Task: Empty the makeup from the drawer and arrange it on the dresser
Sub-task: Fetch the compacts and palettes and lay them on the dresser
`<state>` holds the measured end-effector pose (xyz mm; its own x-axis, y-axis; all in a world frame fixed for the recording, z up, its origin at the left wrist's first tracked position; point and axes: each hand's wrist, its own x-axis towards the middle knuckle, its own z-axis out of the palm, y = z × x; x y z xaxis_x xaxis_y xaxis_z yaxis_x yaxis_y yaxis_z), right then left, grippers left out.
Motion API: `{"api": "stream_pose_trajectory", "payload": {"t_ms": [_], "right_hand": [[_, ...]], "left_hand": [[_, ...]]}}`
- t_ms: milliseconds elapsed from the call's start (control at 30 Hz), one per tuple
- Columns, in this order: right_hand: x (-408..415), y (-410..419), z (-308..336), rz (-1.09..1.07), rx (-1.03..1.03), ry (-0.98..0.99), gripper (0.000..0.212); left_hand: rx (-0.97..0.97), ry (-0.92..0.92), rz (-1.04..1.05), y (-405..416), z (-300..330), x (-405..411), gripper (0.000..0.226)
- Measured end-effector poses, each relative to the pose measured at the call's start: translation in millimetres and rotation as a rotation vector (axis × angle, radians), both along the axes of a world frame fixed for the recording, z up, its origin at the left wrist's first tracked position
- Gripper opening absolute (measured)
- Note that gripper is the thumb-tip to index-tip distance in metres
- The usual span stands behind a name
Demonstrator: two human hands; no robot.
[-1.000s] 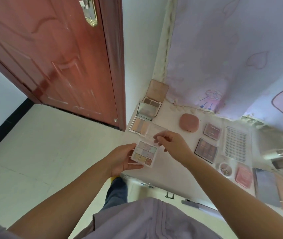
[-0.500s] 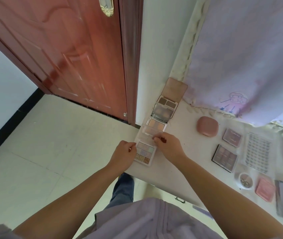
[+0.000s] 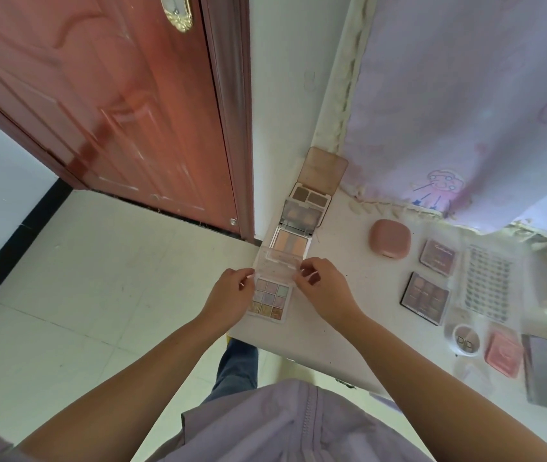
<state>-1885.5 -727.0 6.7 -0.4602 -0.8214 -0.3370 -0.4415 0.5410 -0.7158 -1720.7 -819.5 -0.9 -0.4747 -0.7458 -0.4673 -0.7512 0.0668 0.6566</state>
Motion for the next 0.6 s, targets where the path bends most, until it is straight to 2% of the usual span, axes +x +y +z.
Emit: {"api": "stream_pose_trajectory", "payload": {"t_ms": [100, 200, 300, 400, 500, 600], "right_hand": [[-11, 7, 9, -0.039, -0.064, -0.018, 0.011], [-35, 16, 20, -0.091, -0.113, 0.024, 0.009], [-72, 26, 32, -0.172, -0.137, 0.114, 0.004], [-111, 37, 38, -0.212, -0.12, 0.228, 0.011], [-141, 41, 37, -0.197, 0.029, 0.323, 0.026], [-157, 36, 33, 0.021, 0.234, 0.431, 0.046]], "left_hand": [[-0.077, 0.044, 0.08, -6, 14, -7, 0.036], [-0.231, 0.2, 0.109, -13, 39, -27, 0.031], [-0.351, 0.367, -0.008, -14, 68, -70, 0.03], [-0.453, 0.488, -0.177, -2, 86, -126, 0.03], [-0.319, 0.514, -0.267, 17, 81, -176, 0.031], [-0.059, 0.281, -0.281, 26, 59, -213, 0.039]]}}
